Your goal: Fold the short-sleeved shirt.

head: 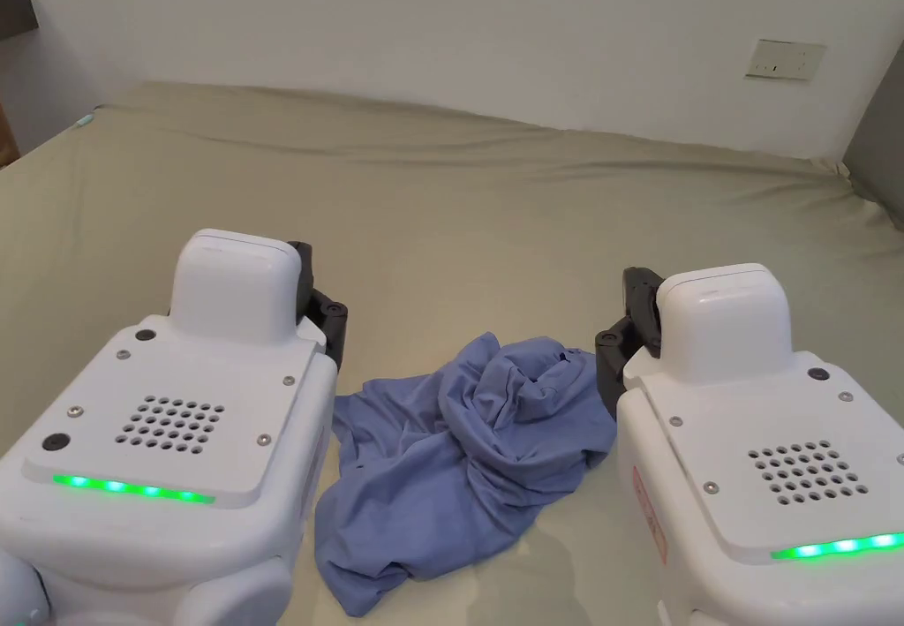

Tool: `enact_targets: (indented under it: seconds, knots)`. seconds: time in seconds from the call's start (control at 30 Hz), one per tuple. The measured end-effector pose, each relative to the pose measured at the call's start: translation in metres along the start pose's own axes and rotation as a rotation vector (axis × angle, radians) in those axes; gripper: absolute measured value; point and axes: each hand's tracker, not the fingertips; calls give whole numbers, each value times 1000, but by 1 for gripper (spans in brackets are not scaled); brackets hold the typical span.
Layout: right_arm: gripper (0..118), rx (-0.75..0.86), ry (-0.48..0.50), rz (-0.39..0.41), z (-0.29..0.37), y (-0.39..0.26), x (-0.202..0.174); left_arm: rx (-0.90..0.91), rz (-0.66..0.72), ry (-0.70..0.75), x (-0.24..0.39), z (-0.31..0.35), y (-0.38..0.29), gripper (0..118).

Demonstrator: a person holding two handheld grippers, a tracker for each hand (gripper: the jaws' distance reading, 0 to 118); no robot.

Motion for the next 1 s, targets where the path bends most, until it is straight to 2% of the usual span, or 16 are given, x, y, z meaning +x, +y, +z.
enact_targets:
  seconds: [0.2,0.33,0.57,0.6,0.67,0.7,0.73,0.9,0.93,1.0]
  knots:
    - [0,-23,-3,1,-11,-11,7,-64,-22,-23,2,-19,-9,0]
    - [0,-54,1,-3,-18,-23,11,-249,20,-108,2,-49,-40,0]
    - [0,-132,-2,6,-33,-54,26,-750,-8,-173,11,-116,-166,3]
    - [0,-147,-10,5,-36,-59,28,-804,7,-185,12,-124,-181,13]
    - [0,-177,-20,-1,-41,-69,34,-874,4,-189,18,-140,-205,87]
    - [0,-193,-25,-6,-43,-73,37,-880,4,-176,20,-146,-215,112]
    - [0,-205,-29,-11,-45,-77,39,-863,-3,-159,22,-150,-221,117]
    - [0,-273,-40,0,-56,-97,49,-868,0,-65,25,-170,-245,117]
    - [0,-297,-37,5,-61,-102,51,-835,37,-43,25,-169,-248,115]
    - [0,-363,-21,6,-71,-108,50,-890,27,-112,26,-171,-260,102]
